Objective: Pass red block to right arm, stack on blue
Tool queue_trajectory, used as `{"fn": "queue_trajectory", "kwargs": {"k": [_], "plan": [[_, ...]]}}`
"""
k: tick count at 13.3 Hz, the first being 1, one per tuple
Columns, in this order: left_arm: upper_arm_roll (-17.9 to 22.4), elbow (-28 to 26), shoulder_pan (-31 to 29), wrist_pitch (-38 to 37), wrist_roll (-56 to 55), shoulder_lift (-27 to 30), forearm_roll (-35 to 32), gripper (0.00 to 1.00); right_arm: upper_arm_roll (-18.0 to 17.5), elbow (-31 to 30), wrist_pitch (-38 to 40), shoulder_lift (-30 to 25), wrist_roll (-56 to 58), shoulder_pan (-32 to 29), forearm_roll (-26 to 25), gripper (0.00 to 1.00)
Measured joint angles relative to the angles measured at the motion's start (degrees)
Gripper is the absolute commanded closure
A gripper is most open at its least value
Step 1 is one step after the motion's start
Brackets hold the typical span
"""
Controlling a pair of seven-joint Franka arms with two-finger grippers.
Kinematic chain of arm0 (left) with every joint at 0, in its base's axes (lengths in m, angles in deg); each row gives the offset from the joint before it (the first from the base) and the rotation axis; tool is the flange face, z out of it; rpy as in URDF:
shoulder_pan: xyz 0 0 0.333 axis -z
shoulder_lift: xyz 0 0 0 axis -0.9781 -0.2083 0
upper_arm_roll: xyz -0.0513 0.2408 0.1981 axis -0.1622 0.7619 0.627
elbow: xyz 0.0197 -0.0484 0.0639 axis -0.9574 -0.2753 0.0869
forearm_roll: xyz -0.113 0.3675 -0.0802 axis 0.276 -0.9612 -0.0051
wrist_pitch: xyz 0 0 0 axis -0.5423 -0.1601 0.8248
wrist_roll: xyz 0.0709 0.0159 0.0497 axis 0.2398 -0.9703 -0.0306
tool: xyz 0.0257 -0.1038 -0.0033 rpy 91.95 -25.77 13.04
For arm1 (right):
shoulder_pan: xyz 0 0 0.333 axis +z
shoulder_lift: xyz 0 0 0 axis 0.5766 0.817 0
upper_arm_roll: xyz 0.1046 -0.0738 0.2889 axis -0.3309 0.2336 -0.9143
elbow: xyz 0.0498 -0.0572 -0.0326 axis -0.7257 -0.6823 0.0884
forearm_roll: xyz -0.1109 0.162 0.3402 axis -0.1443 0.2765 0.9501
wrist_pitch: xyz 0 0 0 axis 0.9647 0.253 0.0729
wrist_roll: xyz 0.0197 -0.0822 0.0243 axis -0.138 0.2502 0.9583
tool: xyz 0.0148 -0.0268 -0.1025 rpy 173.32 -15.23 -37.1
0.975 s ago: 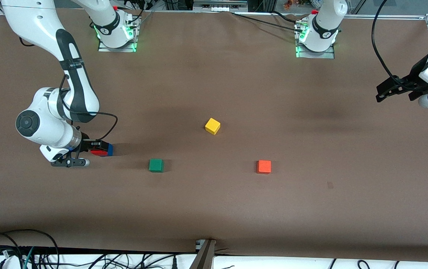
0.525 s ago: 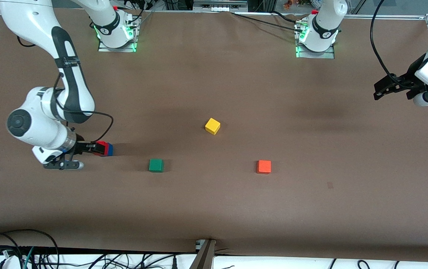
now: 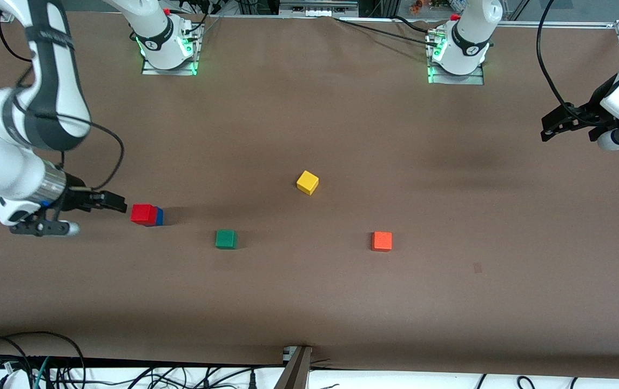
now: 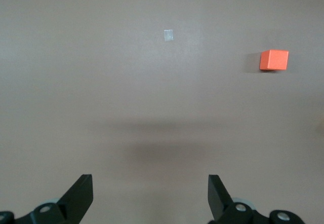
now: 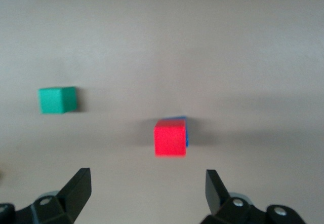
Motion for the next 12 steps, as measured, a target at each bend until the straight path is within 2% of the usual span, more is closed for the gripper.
{"fn": "queue_trajectory", "kwargs": {"k": [4, 7, 12], "plan": [[-0.02, 0.13, 0.12, -0.16, 0.02, 0.02, 0.0, 0.0, 0.91, 0.22, 12.57, -10.86, -1.11, -0.07, -5.16, 0.0], [-0.02, 0.16, 0.16, -0.24, 0.06, 0.03, 0.0, 0.0, 0.41, 0.01, 18.62, -16.92, -2.46, 0.0, -8.53, 0.0], [-0.02, 0.16, 0.23, -0.26, 0.1, 0.02, 0.0, 0.0, -6.88, -1.38, 20.06, -19.18, -4.58, -3.35, -11.92, 0.0]]}}
